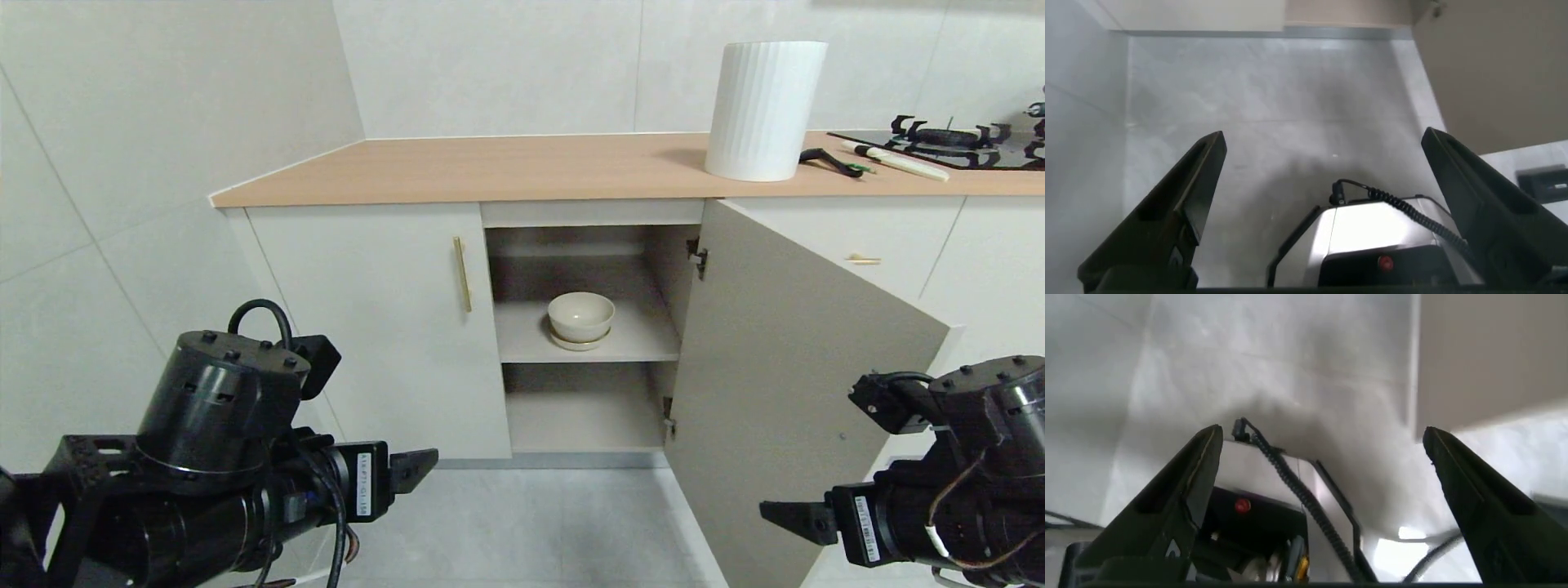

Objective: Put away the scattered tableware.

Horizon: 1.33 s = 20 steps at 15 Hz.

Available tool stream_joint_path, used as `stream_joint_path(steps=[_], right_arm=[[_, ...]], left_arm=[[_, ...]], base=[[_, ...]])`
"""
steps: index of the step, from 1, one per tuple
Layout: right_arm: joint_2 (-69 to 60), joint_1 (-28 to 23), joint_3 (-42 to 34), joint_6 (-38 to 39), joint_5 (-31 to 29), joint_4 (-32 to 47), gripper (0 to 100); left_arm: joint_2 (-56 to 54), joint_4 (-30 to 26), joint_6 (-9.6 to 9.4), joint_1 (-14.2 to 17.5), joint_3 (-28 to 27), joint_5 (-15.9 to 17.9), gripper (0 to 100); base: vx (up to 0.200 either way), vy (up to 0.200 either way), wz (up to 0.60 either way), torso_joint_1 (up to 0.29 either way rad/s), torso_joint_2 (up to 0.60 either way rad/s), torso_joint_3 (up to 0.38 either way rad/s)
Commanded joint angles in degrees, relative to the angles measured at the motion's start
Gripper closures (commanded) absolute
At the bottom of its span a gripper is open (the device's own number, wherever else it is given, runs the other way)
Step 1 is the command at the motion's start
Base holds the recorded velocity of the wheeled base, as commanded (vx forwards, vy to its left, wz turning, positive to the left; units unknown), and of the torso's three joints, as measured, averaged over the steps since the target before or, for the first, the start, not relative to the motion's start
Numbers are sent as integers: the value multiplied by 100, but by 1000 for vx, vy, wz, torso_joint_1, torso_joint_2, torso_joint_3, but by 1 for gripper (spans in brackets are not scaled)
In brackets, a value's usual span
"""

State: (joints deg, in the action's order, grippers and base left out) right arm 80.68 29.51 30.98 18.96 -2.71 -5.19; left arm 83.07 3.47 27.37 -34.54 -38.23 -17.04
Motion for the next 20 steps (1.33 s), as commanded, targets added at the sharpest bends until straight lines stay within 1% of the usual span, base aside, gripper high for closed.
stream_joint_path(steps=[1,2,3,4,5,6,7,8,9,10,14,16,17,18,19,20], right_arm=[[-131,2,49,-103,16,238,0],[-333,2,233,-410,25,1055,0],[-456,-7,444,-498,25,1644,0],[-518,-7,664,-489,-2,2040,0],[-509,-33,743,-481,-55,2128,0],[-500,-218,796,-489,-213,2172,0],[-430,-587,822,-525,-432,2180,0],[-298,-983,980,-621,-617,2470,0],[-272,-1281,1121,-815,-687,2787,0],[-281,-1545,1218,-982,-705,2919,0],[-114,-2591,1508,-1157,-837,2884,0],[150,-2837,1543,-1122,-819,2523,0],[528,-3004,1490,-1052,-828,1917,0],[704,-3074,1455,-938,-828,1583,0],[897,-3118,1438,-718,-828,1196,0],[1161,-3110,1420,-261,-828,607,0]], left_arm=[[8,4,-3,-1,0,-1,0],[17,4,5,-1,0,-1,0],[17,4,5,-1,0,-1,0],[17,4,5,-1,0,-1,0],[8,4,5,-1,0,-1,0],[8,4,5,-1,0,-1,0],[8,4,5,-1,0,-1,0],[8,4,5,-1,0,-1,0],[17,4,5,-1,0,-1,0],[17,4,5,-1,0,-1,0],[17,4,5,-1,0,-1,0],[17,4,5,-1,0,8,0],[34,4,14,-1,0,-1,0],[43,4,14,-1,0,-1,0],[43,4,14,-1,-9,-1,0],[52,4,32,-1,-18,-1,0]], base=[[0,0,0,0,0,0],[0,0,0,0,0,0],[0,0,0,0,0,0],[0,0,0,0,0,0],[0,0,0,0,0,0],[0,0,0,0,0,0],[0,0,0,0,0,0],[0,0,0,0,0,0],[0,0,0,0,0,0],[0,0,0,0,0,0],[0,0,0,0,0,0],[0,0,0,0,0,0],[0,0,0,0,0,0],[0,0,0,0,0,0],[0,0,0,0,0,0],[0,0,0,0,0,0]])
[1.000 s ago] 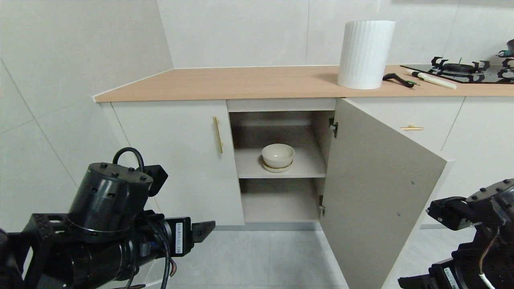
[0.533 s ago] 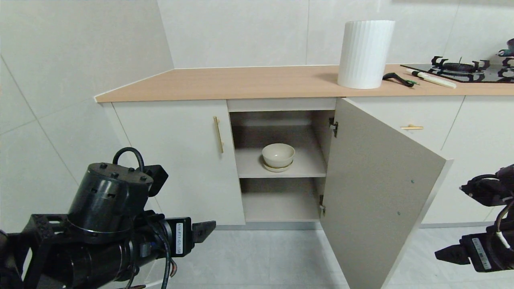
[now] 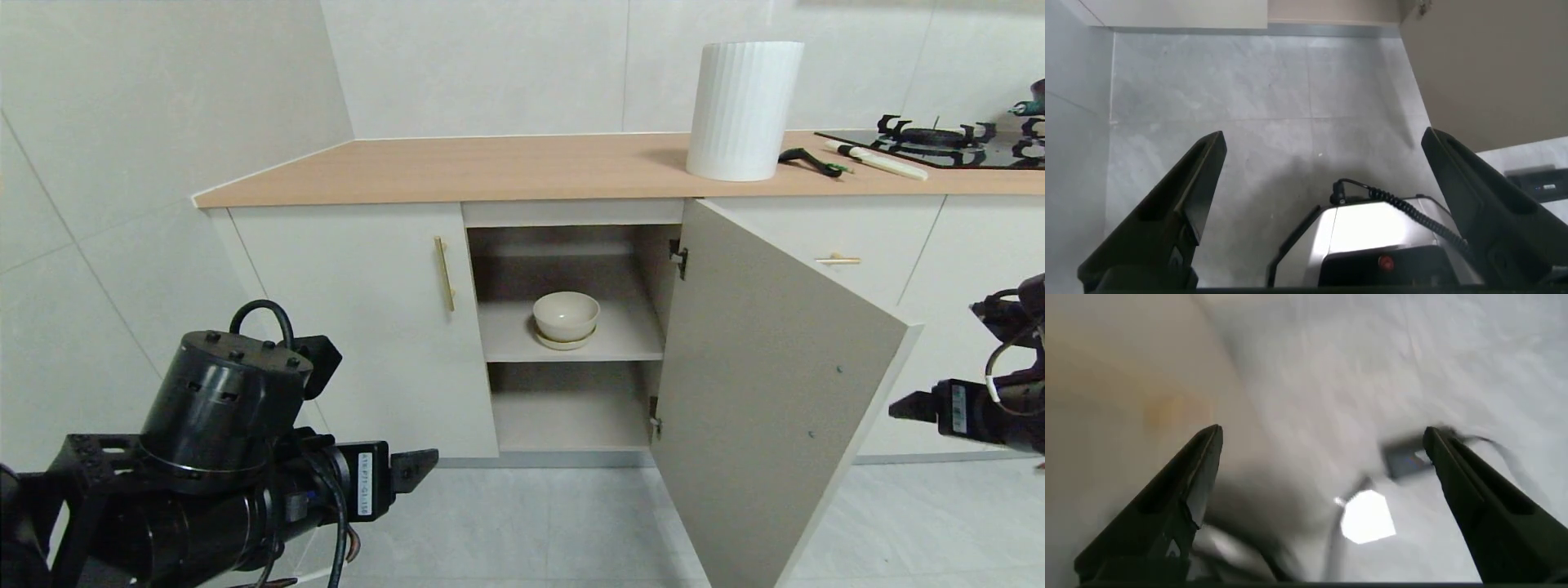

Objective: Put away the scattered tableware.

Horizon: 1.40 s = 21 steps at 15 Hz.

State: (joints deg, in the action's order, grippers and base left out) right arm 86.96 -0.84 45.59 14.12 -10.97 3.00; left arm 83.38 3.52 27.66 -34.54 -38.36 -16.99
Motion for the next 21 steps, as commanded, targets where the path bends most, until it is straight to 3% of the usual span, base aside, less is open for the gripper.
stream_joint_path(steps=[1,4,7,12,17,21], right_arm=[[612,-57,-50,346,7,-405,0],[902,119,-200,619,60,-968,0],[981,699,-516,997,122,-1522,0],[1016,1622,-613,997,447,-1741,0],[1456,2422,231,917,833,-2084,0],[2247,2703,864,856,833,-2137,0]], left_arm=[[20,-1,20,-1,-13,3,0],[20,228,38,-1,13,-6,0],[20,404,38,8,75,-6,0],[11,404,29,8,66,-6,0],[-41,404,11,8,48,-14,0],[-41,404,-6,8,66,-14,0]], base=[[0,0,0,0,0,0],[0,0,0,0,0,0],[0,0,0,0,0,0],[0,0,0,0,0,0],[0,0,0,0,0,0],[0,0,0,0,0,0]])
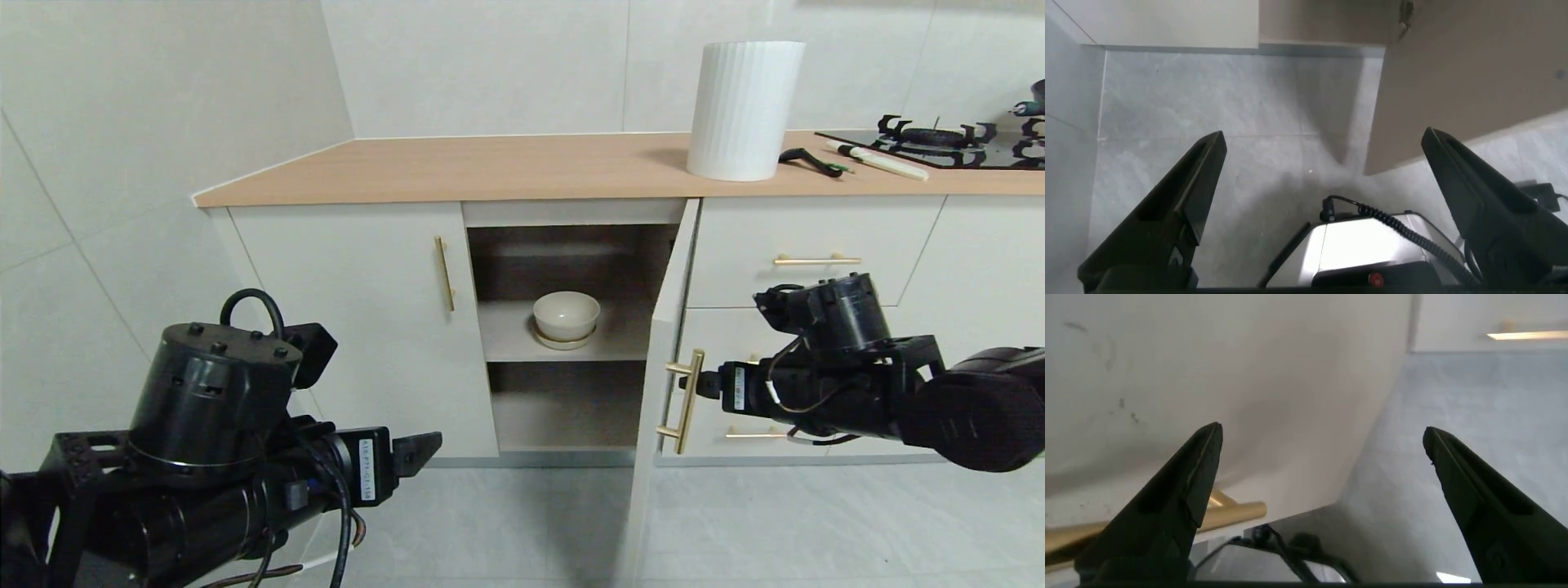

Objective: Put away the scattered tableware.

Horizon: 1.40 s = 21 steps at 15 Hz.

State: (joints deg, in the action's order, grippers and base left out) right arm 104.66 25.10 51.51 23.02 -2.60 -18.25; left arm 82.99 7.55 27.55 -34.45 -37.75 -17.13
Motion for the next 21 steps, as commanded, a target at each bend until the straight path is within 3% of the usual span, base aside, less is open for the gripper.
stream_joint_path(steps=[1,7,13,17,21], right_arm=[[670,153,360,-60,-4,-12,0],[978,215,343,-25,-30,-522,0],[1092,250,360,1,-30,-698,0],[1233,505,422,203,-13,-759,0],[1742,751,967,625,-48,-961,0]], left_arm=[[-2,1,5,0,5,-10,0],[59,-25,-4,0,22,-10,0],[68,-34,-4,0,22,-10,0],[59,-16,-4,0,14,-10,0],[41,-16,-4,0,14,-10,0]], base=[[0,0,0,0,0,0],[0,0,0,0,0,0],[200,0,0,-2,3,4],[0,0,0,0,0,0],[0,0,0,0,0,0]])
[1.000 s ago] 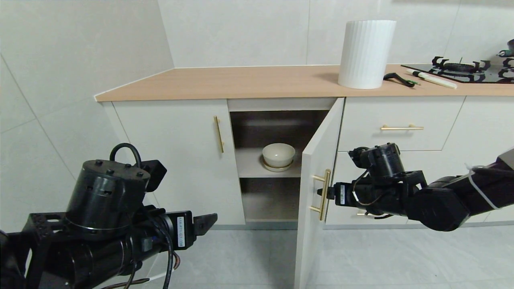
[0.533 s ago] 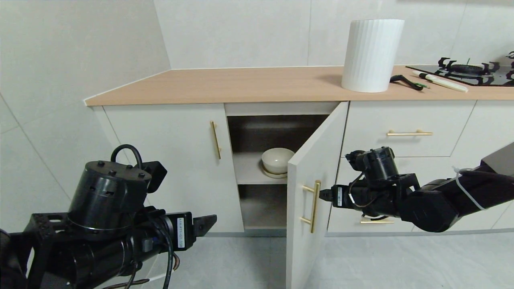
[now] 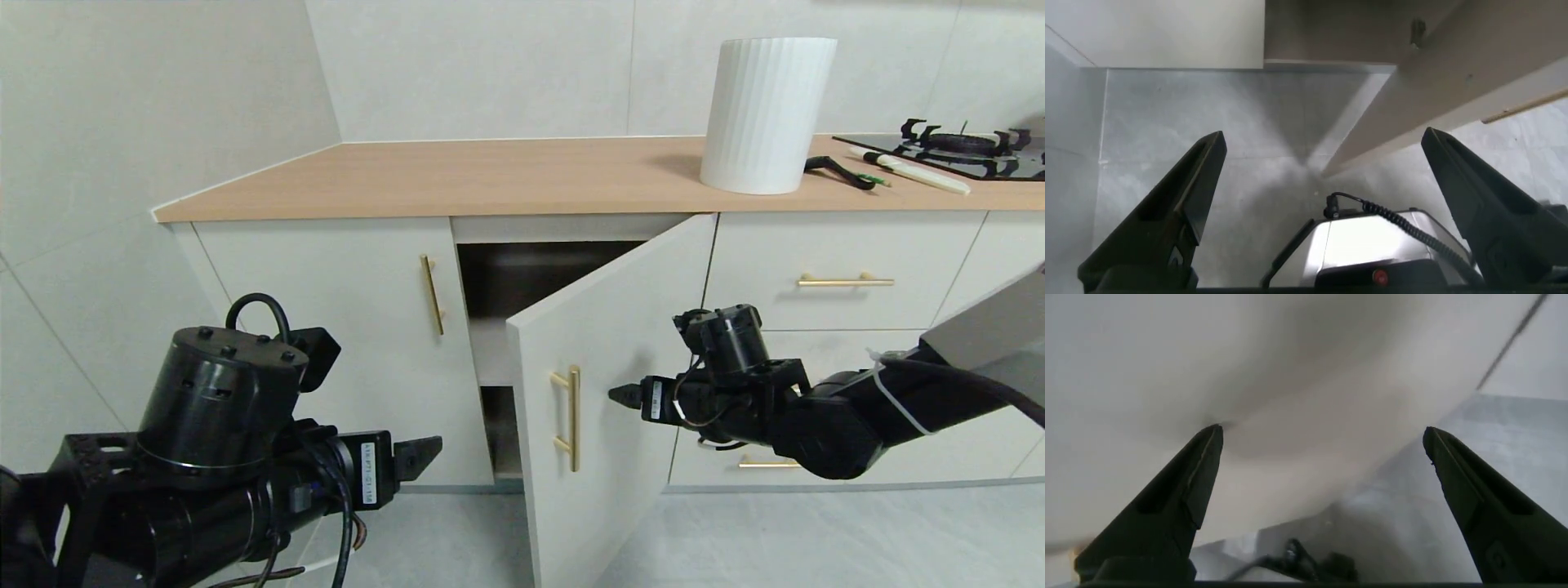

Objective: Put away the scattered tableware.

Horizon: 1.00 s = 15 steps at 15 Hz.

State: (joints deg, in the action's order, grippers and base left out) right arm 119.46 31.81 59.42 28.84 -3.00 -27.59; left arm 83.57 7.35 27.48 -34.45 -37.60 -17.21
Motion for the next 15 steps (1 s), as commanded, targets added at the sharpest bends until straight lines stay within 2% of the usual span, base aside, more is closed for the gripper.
stream_joint_path(steps=[1,3,4,8,11,15], right_arm=[[350,80,325,51,19,-27,0],[570,80,808,42,27,-1,0],[895,80,1380,34,1,43,0],[1774,89,2689,42,-245,78,0],[2231,124,3243,95,-808,17,0],[2486,19,3735,587,-1027,17,0]], left_arm=[[-16,3,3,0,-11,-1,0],[-25,3,3,0,-11,-1,0],[-33,3,3,9,-11,-1,0],[-25,3,3,35,-11,-1,0],[2,3,3,35,-11,-1,0],[2,12,3,35,-11,-1,0]], base=[[0,0,0,0,0,0],[0,0,0,0,0,0],[0,0,0,0,0,0],[0,0,0,0,0,0],[0,0,0,0,0,0],[0,0,0,0,0,0]])
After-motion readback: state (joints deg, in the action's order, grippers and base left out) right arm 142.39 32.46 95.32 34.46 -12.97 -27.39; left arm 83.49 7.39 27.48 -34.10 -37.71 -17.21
